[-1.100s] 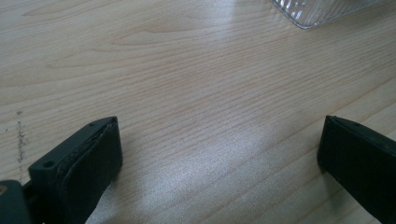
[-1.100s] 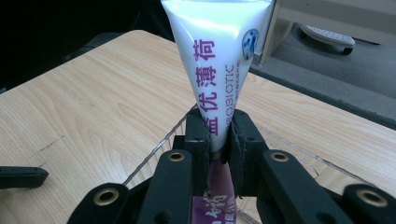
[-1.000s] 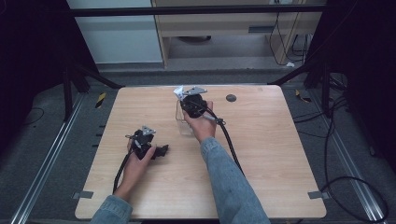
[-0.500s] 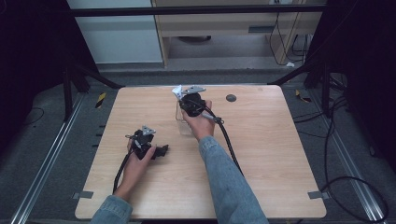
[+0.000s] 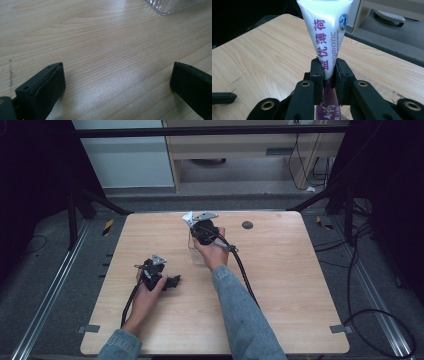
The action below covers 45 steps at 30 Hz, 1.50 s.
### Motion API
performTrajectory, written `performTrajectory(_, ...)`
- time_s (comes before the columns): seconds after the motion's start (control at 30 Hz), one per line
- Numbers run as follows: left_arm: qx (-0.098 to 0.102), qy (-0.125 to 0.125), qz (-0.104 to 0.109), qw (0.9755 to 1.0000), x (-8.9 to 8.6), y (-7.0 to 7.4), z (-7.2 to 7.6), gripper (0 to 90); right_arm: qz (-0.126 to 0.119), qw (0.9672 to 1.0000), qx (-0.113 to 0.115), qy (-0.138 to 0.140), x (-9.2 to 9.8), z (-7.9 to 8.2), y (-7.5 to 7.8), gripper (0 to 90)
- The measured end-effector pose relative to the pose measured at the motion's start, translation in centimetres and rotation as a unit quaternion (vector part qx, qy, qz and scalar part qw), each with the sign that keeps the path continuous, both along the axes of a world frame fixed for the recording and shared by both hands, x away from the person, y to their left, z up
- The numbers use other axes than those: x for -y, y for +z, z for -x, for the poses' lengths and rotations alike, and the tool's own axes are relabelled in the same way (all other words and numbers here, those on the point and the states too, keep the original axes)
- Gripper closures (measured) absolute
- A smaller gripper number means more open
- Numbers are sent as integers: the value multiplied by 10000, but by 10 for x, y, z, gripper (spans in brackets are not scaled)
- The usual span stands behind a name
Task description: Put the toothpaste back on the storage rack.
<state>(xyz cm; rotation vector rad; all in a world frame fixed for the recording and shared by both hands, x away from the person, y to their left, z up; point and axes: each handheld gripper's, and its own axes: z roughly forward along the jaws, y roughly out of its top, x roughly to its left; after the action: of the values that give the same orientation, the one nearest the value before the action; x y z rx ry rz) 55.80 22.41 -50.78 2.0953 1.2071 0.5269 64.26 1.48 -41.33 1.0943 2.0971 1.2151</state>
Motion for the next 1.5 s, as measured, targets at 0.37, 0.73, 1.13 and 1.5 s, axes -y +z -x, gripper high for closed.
performTrajectory(0.37,0,1,2,10000,0,0,0,0,5,10000,-78,31,3,1,2,745)
performTrajectory(0.73,0,3,1,10000,0,0,0,0,-20,9999,-67,120,11,11,9,722)
performTrajectory(1.13,-1,3,2,10000,0,0,0,0,-62,9999,-46,151,22,20,13,741)
performTrajectory(1.5,0,2,1,10000,0,0,0,0,-62,9999,21,153,31,26,25,750)
